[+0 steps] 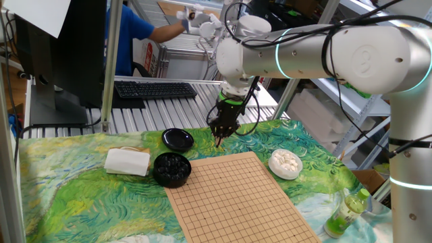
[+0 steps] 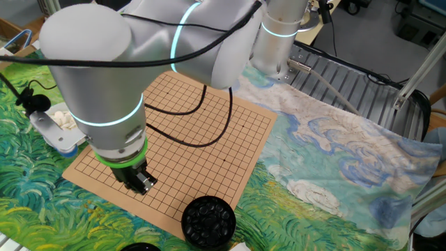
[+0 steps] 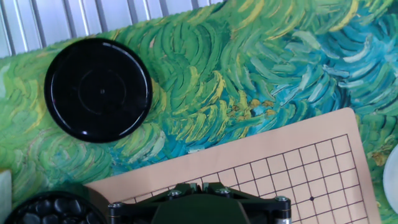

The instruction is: Play the first move as black on the 3-4 point in the upper right corner of the Go board

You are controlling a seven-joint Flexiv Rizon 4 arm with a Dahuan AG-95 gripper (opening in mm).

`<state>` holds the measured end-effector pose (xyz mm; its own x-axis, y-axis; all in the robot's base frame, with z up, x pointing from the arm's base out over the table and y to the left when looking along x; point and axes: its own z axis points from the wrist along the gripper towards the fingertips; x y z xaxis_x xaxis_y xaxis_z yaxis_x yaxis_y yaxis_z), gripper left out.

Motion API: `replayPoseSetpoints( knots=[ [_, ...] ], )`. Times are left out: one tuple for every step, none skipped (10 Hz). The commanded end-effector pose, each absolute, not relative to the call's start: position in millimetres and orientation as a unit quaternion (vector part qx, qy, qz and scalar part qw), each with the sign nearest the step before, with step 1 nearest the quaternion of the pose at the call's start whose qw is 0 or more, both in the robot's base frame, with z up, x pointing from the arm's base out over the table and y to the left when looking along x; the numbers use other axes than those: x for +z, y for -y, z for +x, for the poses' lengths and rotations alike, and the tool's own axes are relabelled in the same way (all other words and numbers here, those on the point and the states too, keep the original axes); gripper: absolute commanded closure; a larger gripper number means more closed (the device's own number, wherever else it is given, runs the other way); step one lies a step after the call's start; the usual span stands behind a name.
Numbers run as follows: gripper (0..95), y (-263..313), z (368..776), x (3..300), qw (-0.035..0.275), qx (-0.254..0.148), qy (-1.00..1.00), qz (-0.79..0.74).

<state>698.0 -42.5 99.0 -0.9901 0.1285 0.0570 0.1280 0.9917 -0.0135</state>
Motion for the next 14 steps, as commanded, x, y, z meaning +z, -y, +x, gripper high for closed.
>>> replayPoseSetpoints(
  knots=[
    [95.0, 42.1, 702.1, 97.7, 0.053, -0.014, 0.997, -0.059],
    [95.0, 42.1, 702.1, 97.7, 0.063, -0.006, 0.996, -0.066],
    [95.0, 42.1, 702.1, 97.7, 0.07, -0.006, 0.995, -0.071],
    [95.0, 42.1, 702.1, 97.7, 0.072, -0.008, 0.995, -0.075],
    [95.0, 42.1, 702.1, 97.7, 0.07, -0.008, 0.995, -0.074],
    [95.0, 42.1, 702.1, 97.7, 0.067, -0.007, 0.995, -0.072],
    [95.0, 42.1, 702.1, 97.7, 0.064, -0.009, 0.995, -0.071],
    [95.0, 42.1, 702.1, 97.7, 0.063, -0.011, 0.996, -0.069],
    [95.0, 42.1, 702.1, 97.7, 0.058, -0.012, 0.996, -0.068],
    [95.0, 42.1, 702.1, 97.7, 0.052, -0.012, 0.996, -0.069],
    [95.0, 42.1, 702.1, 97.7, 0.046, -0.012, 0.996, -0.073],
    [95.0, 42.1, 702.1, 97.7, 0.042, -0.012, 0.996, -0.076],
    [95.0, 42.1, 702.1, 97.7, 0.038, -0.011, 0.996, -0.083],
    [95.0, 42.1, 702.1, 97.7, 0.035, -0.013, 0.996, -0.079]
  ],
)
